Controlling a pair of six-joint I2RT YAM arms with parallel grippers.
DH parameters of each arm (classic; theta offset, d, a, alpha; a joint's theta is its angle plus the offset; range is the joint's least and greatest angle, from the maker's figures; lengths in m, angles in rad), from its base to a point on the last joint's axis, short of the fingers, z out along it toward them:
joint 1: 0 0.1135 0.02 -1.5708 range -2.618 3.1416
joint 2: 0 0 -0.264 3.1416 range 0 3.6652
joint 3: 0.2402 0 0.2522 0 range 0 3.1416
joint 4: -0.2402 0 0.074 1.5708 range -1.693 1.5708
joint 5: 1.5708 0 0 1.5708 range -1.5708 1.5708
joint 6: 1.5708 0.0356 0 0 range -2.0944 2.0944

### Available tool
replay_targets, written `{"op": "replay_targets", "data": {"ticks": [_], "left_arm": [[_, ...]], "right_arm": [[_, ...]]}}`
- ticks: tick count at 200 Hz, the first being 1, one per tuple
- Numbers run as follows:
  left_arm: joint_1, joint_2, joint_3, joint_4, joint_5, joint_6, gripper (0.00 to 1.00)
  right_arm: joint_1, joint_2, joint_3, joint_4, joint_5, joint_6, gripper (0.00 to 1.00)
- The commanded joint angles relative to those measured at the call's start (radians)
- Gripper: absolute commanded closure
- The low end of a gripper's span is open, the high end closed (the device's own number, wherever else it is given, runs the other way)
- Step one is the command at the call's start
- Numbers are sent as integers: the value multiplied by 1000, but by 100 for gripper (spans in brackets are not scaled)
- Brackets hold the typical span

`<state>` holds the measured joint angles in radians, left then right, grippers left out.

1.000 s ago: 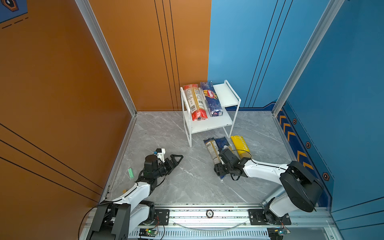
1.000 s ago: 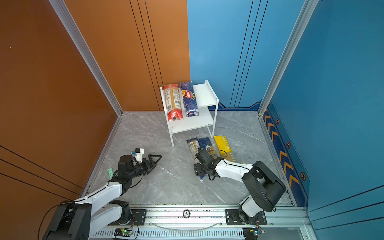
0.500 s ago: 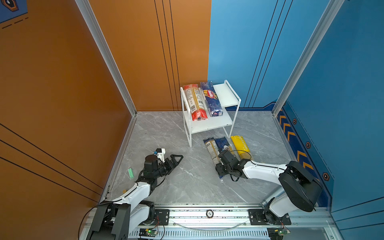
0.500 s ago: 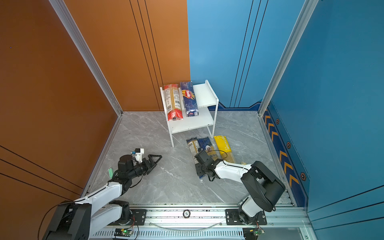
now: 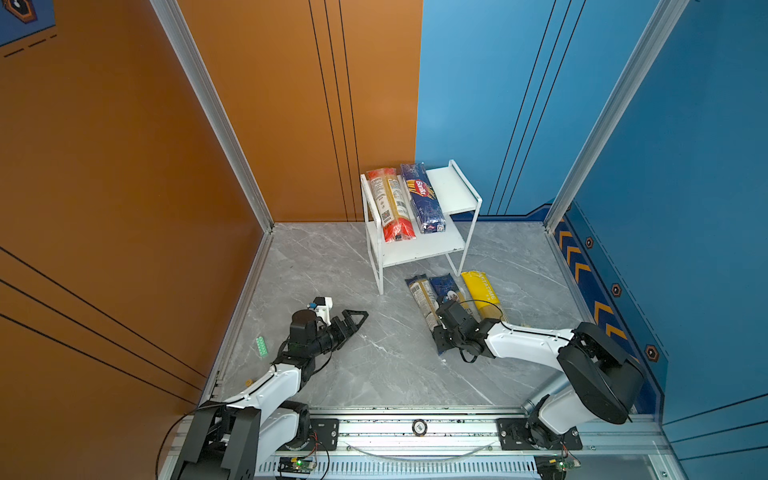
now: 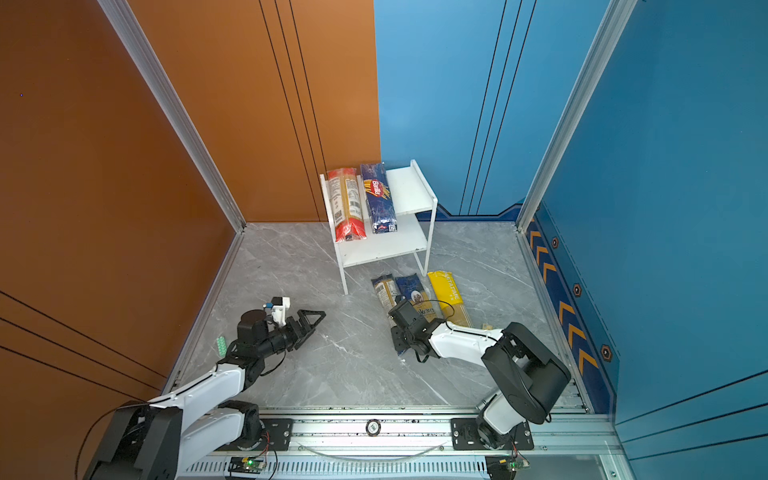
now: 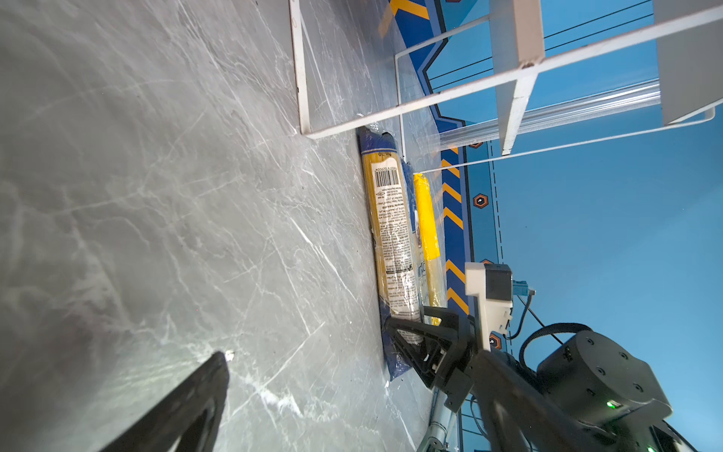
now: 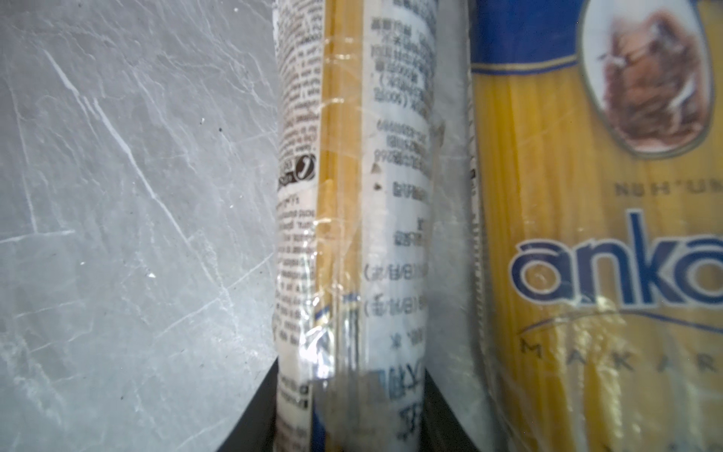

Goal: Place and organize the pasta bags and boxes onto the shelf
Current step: 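Close the right gripper on the end of the white-labelled spaghetti bag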

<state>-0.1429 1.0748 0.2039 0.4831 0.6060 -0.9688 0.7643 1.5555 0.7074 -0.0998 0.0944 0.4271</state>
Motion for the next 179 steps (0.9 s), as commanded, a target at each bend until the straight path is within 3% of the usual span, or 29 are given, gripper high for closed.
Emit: {"op": "replay_targets", "data": {"ticks": [1,68,109,179], "left_arm": [[-13,-2,20,15,-17,16,2],[-32,10,28,15,-30,19,2],[-37,14,31,15,-35,20,2],[-56,41,52,17,-41,25,2]], "right_arm": [[7,23,-28,-37,-2,7,65],[-3,4,-30,-42,-13,22,79],[-46,-58,-28,-58,-80,70,89],[-56,-165,-11,-134,-71,55,99]]}}
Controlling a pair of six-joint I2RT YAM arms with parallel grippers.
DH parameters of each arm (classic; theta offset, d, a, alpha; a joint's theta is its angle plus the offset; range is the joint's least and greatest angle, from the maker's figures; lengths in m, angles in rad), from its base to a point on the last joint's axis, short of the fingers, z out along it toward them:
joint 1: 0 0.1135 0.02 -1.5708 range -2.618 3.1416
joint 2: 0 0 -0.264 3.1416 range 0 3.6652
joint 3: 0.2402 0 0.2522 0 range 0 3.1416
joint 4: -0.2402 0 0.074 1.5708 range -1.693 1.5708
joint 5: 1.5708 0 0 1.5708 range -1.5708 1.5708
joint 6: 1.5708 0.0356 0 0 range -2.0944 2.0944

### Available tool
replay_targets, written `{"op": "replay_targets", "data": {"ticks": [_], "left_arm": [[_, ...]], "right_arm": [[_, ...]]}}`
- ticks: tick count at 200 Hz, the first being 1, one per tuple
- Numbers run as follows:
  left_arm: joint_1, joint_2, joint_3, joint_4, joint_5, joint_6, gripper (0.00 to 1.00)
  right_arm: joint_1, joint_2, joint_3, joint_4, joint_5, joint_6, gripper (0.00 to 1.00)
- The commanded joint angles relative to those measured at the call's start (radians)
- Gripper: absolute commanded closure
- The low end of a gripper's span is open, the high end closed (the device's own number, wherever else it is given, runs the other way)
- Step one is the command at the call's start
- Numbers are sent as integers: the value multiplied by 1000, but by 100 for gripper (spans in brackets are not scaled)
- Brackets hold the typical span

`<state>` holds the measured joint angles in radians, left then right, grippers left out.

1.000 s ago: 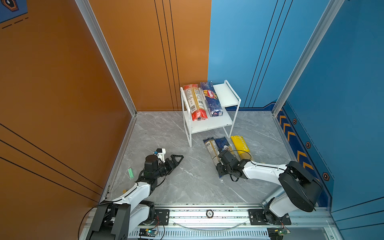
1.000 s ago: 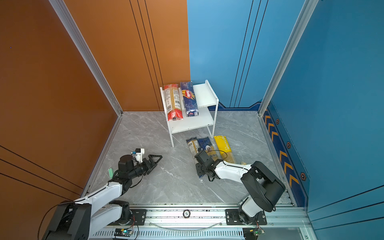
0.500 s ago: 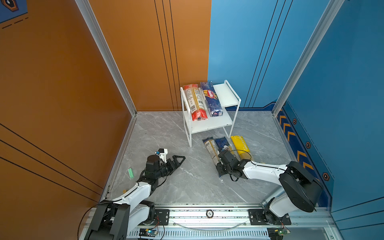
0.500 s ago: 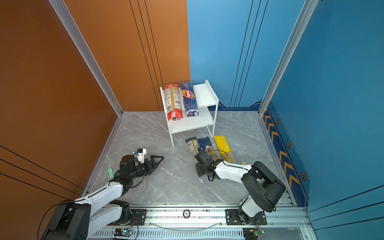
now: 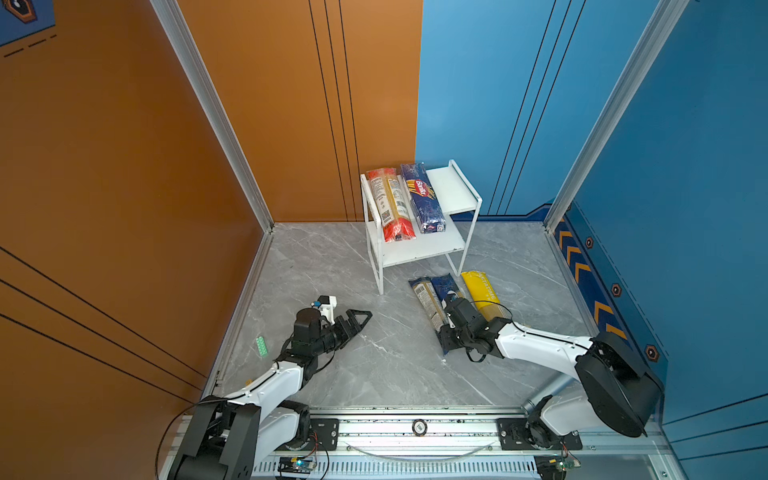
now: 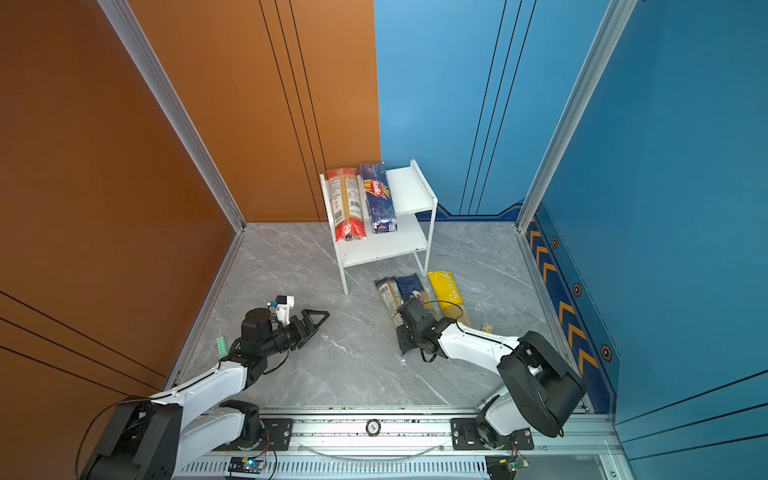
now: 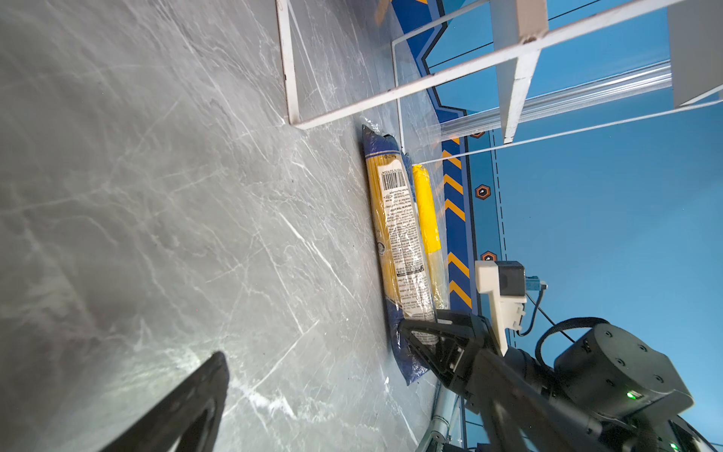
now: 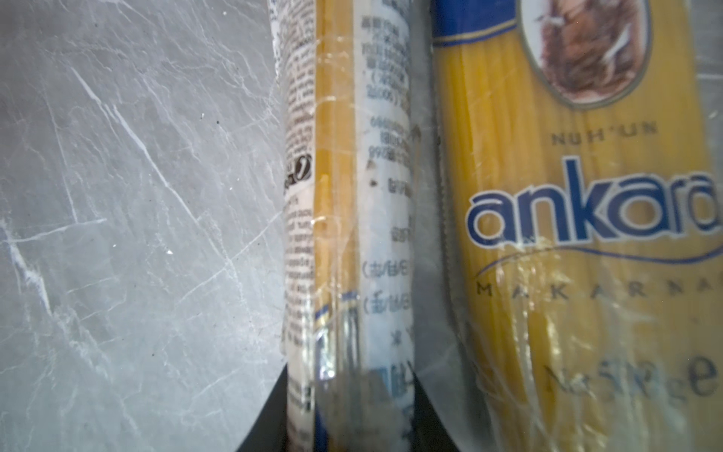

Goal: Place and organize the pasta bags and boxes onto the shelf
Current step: 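Close the right gripper on the end of the white-labelled spaghetti bag, then drag the white-labelled bag away from the Ankara bag with the right gripper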

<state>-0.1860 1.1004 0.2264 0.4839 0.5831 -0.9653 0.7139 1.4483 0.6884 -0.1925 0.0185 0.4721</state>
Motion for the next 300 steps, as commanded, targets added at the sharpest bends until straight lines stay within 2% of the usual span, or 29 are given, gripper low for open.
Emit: {"op": "replay_targets", "data": {"ticks": [1,113,259,265,300], "left_arm": [[-13,16,30,16,-18,22,2],[-34,33,45,19,-29,30,2],[-39,41,39,26,-29,35,2],[-39,42,39,27,-29,34,2],[-40,46,40,32,-28,33,2]], "right_arm": [[-5,-59,9,-43,5,9,99],[-5,-193,97,-217,16,-9,100],[-4,-349,209,-453,91,-20,100],[-34,-355,214,-464,93,-18,100],[-44,-392,243,-523,115,-15,100]]}}
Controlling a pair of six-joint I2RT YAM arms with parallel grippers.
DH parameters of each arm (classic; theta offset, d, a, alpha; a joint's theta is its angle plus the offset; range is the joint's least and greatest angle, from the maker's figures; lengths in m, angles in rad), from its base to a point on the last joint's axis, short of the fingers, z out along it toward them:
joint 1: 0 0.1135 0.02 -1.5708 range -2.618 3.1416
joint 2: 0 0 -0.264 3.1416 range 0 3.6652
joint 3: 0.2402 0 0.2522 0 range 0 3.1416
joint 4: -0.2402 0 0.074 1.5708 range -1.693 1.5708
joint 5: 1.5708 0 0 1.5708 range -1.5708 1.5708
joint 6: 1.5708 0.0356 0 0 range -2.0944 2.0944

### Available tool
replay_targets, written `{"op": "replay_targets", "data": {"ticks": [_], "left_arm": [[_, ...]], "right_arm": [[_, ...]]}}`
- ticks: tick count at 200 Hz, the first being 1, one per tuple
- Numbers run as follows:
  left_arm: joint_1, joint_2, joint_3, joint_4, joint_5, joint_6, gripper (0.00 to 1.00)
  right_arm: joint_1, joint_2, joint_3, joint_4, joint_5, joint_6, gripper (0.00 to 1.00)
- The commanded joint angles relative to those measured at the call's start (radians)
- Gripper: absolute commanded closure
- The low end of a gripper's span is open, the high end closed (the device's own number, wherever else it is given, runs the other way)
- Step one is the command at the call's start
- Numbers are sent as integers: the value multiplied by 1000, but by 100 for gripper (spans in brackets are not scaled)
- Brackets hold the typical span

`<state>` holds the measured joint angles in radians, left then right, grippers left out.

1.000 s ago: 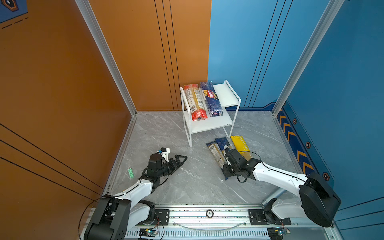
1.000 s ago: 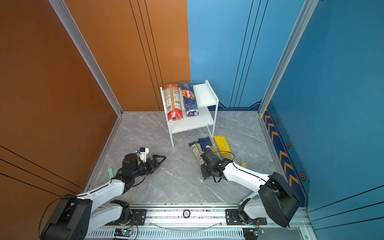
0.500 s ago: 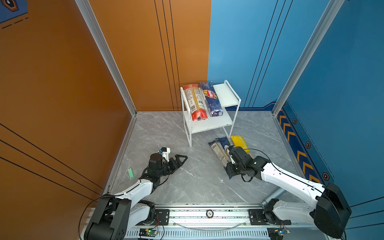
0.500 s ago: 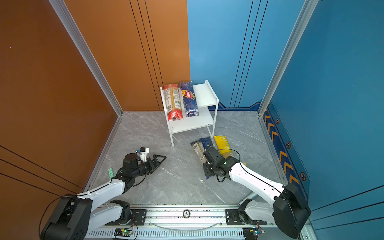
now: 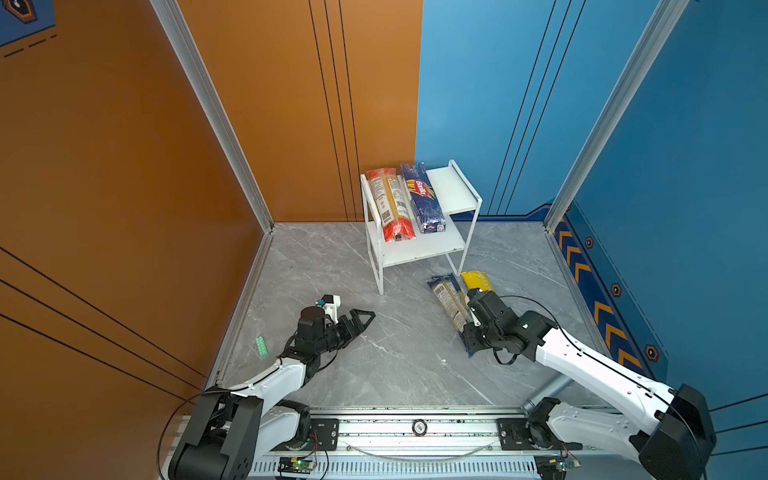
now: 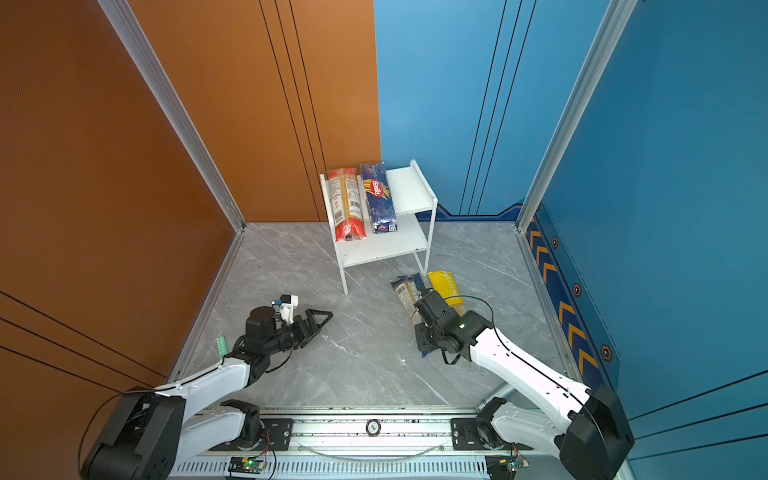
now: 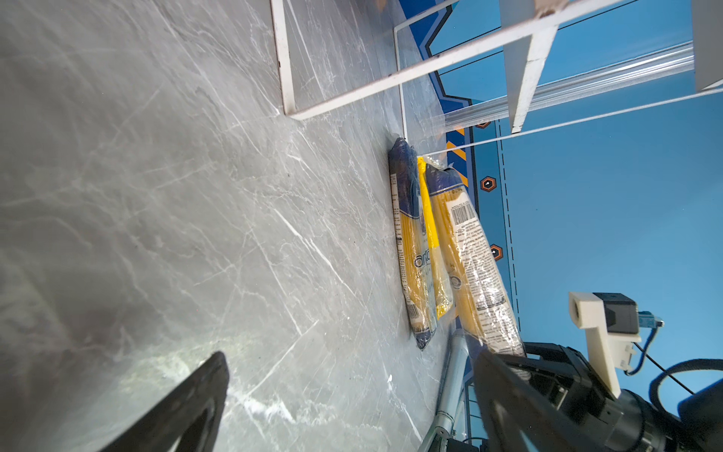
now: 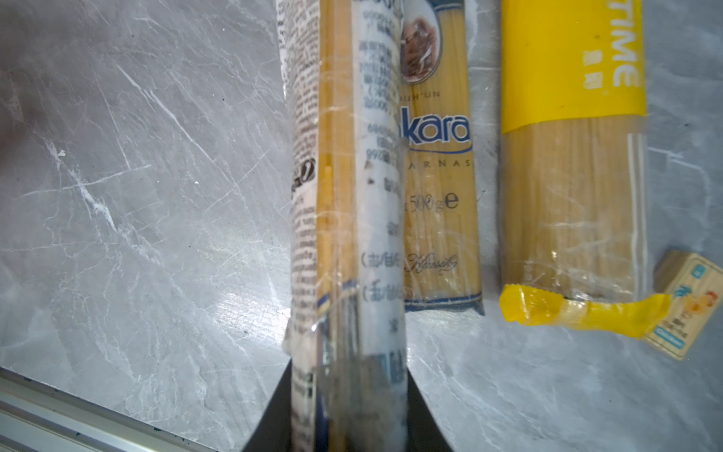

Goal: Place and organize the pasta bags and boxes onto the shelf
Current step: 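Drag the white-labelled bag away from the Ankara bag with the right gripper, then lift the white-labelled bag upright with the right gripper toward the shelf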

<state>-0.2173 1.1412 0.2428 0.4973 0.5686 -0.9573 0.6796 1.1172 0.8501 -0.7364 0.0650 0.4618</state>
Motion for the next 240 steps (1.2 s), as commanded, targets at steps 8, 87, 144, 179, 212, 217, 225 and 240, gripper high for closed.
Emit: {"op": "replay_targets", "data": {"ticks": [8,87,144,179,212,217,225,240], "left_arm": [[-10,6,23,20,-12,26,2],[-11,19,22,32,-10,25,2],[-11,23,22,37,-6,23,2],[-11,25,22,40,-7,25,2],[-11,32,22,46,-6,22,2],[-11,32,21,47,-6,22,2],[-11,34,22,49,-5,21,2],[-11,34,21,50,-4,20,2]], "right_arm": [[-12,-69,88,7,76,-3,100],[-26,-149,184,-152,167,20,100],[-52,-185,256,-239,212,21,100],[-69,-196,303,-279,236,8,100],[-89,-194,359,-304,241,-16,100],[-93,-191,370,-308,240,-21,100],[-97,-188,387,-313,240,-26,100],[-105,-177,420,-324,241,-40,100]]}}
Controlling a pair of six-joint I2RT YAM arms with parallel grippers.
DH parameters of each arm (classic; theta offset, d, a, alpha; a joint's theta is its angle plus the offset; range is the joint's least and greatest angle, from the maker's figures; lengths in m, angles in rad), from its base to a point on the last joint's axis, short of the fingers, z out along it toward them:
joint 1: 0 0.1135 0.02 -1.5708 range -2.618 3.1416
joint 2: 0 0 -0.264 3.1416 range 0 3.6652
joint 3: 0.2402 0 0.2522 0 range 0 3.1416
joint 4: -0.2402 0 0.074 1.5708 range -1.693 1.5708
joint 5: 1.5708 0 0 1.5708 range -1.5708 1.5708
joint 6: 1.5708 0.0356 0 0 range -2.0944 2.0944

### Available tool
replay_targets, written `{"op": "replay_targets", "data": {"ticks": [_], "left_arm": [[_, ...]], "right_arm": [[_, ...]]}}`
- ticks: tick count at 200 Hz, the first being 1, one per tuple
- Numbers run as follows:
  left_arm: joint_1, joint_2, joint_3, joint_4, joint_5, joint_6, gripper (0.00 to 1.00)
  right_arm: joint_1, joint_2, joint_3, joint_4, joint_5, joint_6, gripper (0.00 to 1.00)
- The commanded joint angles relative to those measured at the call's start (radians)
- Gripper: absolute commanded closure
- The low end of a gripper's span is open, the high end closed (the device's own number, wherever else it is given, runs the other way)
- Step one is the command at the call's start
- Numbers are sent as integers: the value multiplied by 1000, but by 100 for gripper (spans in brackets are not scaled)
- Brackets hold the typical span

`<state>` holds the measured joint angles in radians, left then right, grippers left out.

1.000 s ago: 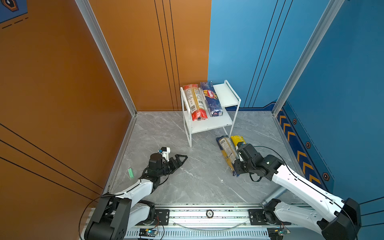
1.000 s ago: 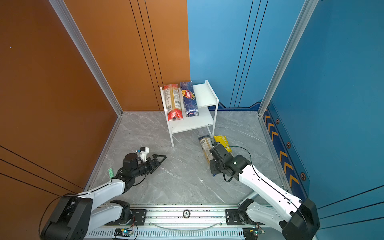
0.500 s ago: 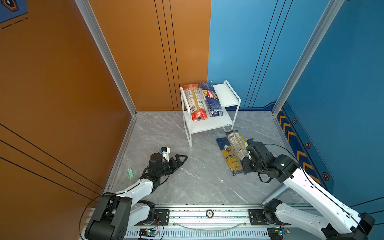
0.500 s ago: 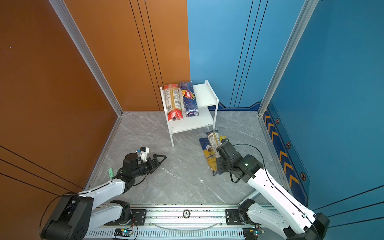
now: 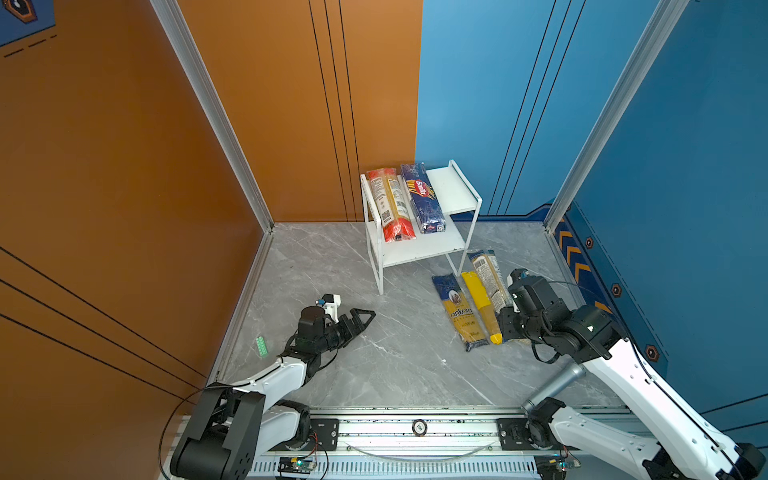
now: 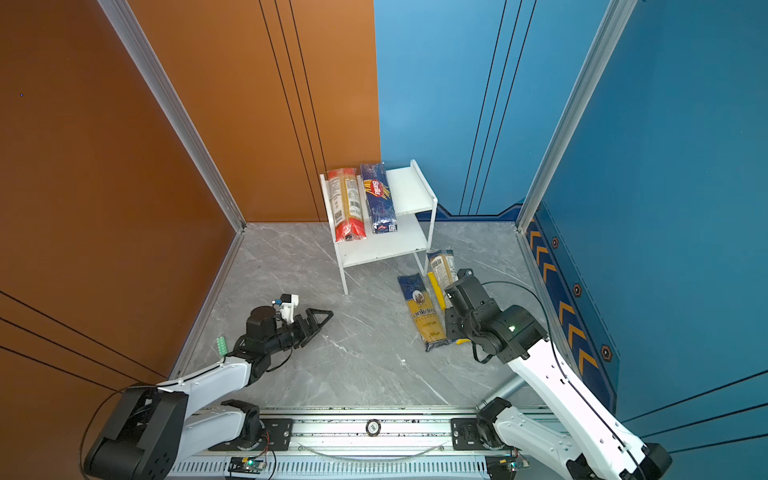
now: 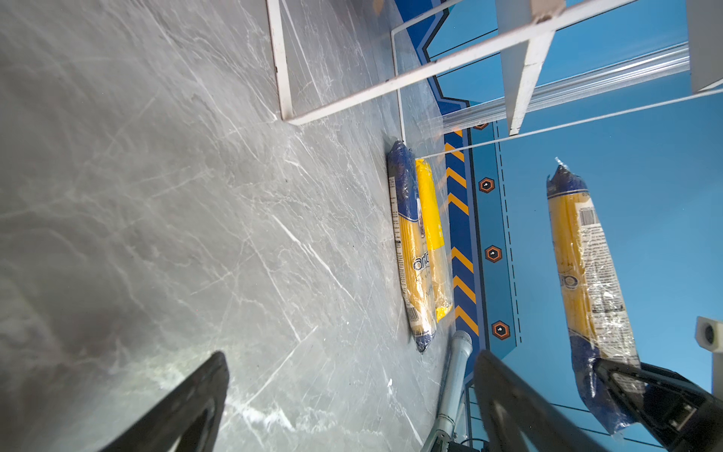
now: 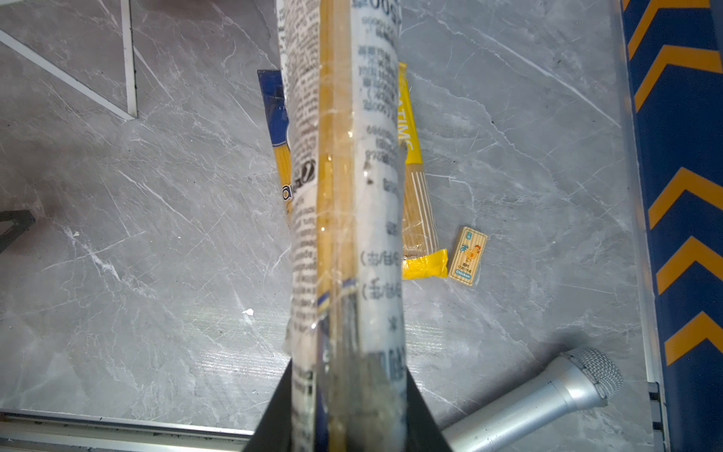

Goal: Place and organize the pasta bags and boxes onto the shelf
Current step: 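Lift the white-labelled bag upright with the right gripper toward the shelf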

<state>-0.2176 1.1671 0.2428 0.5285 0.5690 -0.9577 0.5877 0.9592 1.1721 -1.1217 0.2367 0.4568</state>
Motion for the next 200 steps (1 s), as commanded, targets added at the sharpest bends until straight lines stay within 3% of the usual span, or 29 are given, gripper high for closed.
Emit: {"op": "replay_targets", "data": {"ticks": [1,83,200], "left_arm": [[-11,8,22,19,-4,21,2],[-11,11,27,22,-2,20,2],[-11,6,34,28,3,11,2]], "right_arm": [[-14,-19,100,61,70,-37,100],[-93,48,318,18,141,-103,100],[-160,248,641,59,78,-220,100]]}}
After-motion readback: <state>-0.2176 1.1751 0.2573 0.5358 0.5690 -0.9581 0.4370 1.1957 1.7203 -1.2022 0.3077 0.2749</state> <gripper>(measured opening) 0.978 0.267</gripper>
